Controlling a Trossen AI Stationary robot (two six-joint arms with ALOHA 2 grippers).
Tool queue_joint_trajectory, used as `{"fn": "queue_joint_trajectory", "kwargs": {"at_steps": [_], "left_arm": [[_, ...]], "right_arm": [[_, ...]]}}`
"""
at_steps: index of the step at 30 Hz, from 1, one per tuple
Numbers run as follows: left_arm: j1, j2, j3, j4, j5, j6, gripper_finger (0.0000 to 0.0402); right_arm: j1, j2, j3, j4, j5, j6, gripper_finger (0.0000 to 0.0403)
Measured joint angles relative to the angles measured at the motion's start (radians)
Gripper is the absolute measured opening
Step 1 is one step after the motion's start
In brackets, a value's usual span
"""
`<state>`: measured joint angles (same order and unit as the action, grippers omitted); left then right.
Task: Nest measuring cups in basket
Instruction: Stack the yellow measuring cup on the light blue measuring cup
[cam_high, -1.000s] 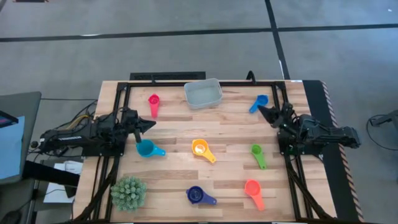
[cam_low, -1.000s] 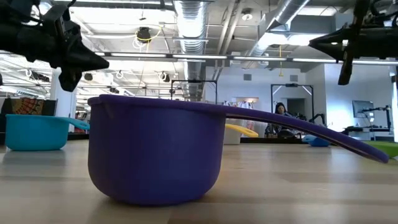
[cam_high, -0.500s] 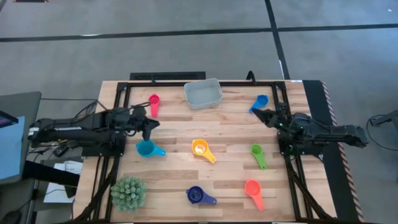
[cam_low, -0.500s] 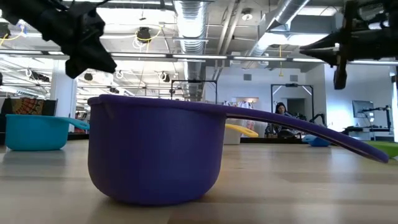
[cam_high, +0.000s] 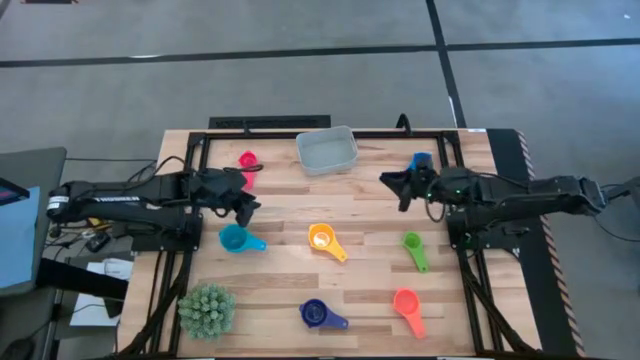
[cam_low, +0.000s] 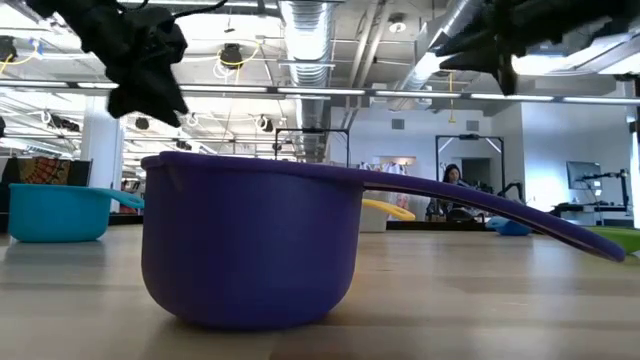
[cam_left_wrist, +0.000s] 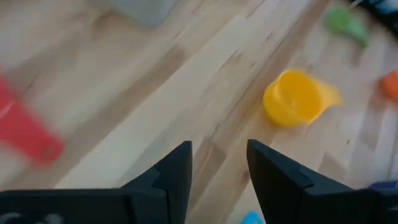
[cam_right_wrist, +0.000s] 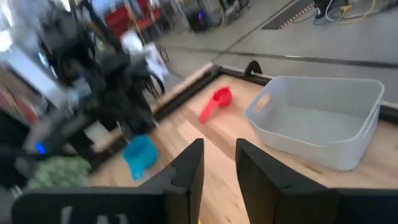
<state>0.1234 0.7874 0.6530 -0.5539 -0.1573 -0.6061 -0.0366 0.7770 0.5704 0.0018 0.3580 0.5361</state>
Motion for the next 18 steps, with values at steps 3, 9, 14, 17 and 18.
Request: {"fn": "queue_joint_trajectory", "kwargs": {"at_steps": [3,9,14,17,18], "left_arm": [[-0.002,-0.004,0.036,-0.148,0.024,-0.08,0.0138],[-0.032,0.0,0.051,-0.327,0.067,-0.209,0.0137],[-0.055,0.008,0.051,-0.354,0.051,-0.254,0.0137],[-0.063,0.011,0.051,-0.353,0.03,-0.26,0.0137],[-0.066,0.012,0.051,-0.354,0.025,-0.26,0.0137]], "right_arm": [[0.002,0.071,0.075,-0.055,0.005,-0.037,0.0134],[-0.015,0.2,0.175,-0.148,0.01,-0.026,0.015],[-0.01,0.33,0.219,-0.322,0.003,0.153,0.0151],[0.013,0.416,0.239,-0.416,-0.03,0.286,0.0144],[0.021,0.443,0.242,-0.433,-0.051,0.317,0.0142]]}}
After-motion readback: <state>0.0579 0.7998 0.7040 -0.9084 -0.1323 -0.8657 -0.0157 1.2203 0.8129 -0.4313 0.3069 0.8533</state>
